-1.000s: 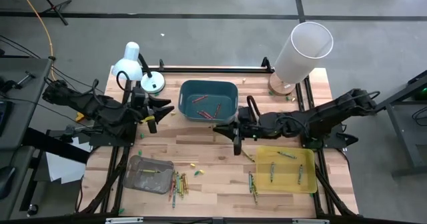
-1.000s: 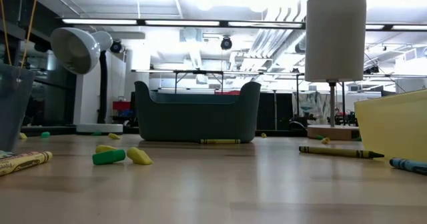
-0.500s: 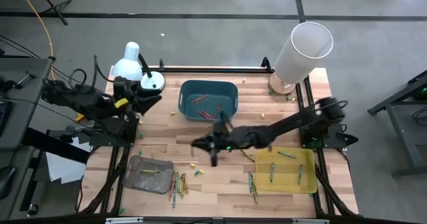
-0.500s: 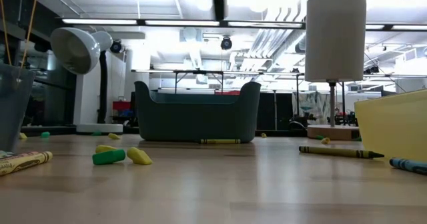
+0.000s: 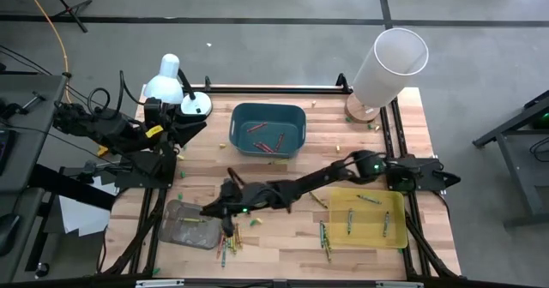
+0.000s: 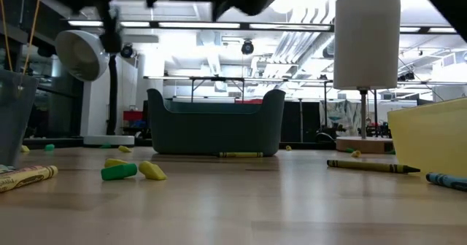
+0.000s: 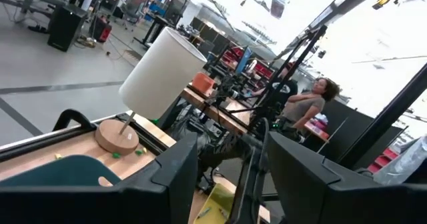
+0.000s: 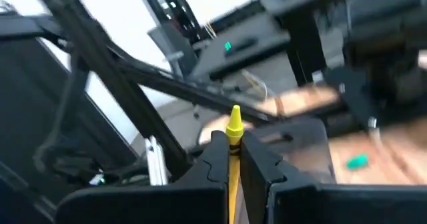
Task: Sort crayons
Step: Put the yellow crayon into the gray bin, then adjust the blue bin on the table
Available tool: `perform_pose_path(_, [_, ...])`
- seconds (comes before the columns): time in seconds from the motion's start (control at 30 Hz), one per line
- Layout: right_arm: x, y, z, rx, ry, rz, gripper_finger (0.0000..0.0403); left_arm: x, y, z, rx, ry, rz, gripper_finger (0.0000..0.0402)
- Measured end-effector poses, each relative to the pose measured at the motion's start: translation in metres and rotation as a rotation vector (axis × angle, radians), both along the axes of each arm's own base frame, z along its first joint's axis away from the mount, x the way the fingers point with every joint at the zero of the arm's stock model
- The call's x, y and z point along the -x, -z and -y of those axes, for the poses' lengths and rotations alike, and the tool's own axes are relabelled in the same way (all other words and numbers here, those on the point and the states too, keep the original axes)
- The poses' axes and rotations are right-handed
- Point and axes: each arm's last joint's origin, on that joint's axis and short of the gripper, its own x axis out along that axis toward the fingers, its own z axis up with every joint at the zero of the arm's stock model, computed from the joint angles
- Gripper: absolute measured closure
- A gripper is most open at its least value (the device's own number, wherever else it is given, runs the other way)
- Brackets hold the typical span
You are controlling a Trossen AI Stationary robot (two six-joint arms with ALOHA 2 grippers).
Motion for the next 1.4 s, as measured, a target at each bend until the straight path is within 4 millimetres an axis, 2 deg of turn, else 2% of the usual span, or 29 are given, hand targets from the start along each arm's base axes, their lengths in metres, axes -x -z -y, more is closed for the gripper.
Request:
perform_pose_path(0.1, [-0.01, 0.005, -0.003, -0.004, -0.012, -0.081, 0.0394, 0.0, 0.0, 0.0, 0.0, 0.0, 0.0, 0.0234])
perform_pose_path(0.23, [-0.013, 0.003, -0.002, 0.014, -0.016, -0.16, 0.0373, 0.0, 0.0, 0.0, -0.001, 0.0, -0.001, 0.0234])
perform_pose_path(0.33, [-0.014, 0.001, 0.001, -0.019, -0.028, -0.218, 0.0336, 0.0, 0.001, 0.0, -0.004, 0.0, -0.006, 0.0234])
perform_pose_path(0.47, [-0.017, -0.007, 0.009, -0.01, -0.02, -0.25, 0.0267, 0.0, 0.001, 0.0, -0.004, -0.001, -0.007, 0.0234])
perform_pose_path(0.6, [-0.02, -0.028, 0.019, 0.063, -0.158, -0.3, 0.0211, 0.0, 0.001, 0.0, -0.005, -0.001, -0.007, 0.0234])
perform_pose_path(0.73, [-0.01, -0.052, 0.03, 0.191, -0.275, -0.433, 0.0193, 0.0, 0.001, 0.0, -0.005, -0.001, -0.008, 0.0234])
perform_pose_path(0.87, [0.028, -0.065, 0.042, 0.341, -0.266, -0.597, 0.0197, 0.0, 0.002, 0.0, -0.009, -0.001, -0.017, 0.0234])
perform_pose_path(0.93, [0.055, -0.074, 0.048, 0.406, -0.241, -0.667, 0.0202, 0.0, 0.003, 0.0, -0.014, -0.001, -0.027, 0.0234])
perform_pose_path(1.03, [0.098, -0.074, 0.058, 0.431, -0.182, -0.736, 0.0208, 0.0, 0.005, 0.0, -0.025, -0.004, -0.054, 0.0234])
perform_pose_path(1.13, [0.152, -0.074, 0.069, 0.34, -0.062, -0.738, 0.0214, -0.002, 0.008, 0.001, -0.037, -0.006, -0.082, 0.0234])
perform_pose_path(1.27, [0.227, -0.068, 0.076, 0.133, 0.131, -0.651, 0.0219, -0.01, 0.012, 0.004, -0.053, -0.01, -0.117, 0.0234])
perform_pose_path(1.4, [0.278, -0.071, 0.074, -0.087, 0.249, -0.399, 0.0219, -0.028, 0.02, 0.011, -0.101, -0.014, -0.185, 0.0234])
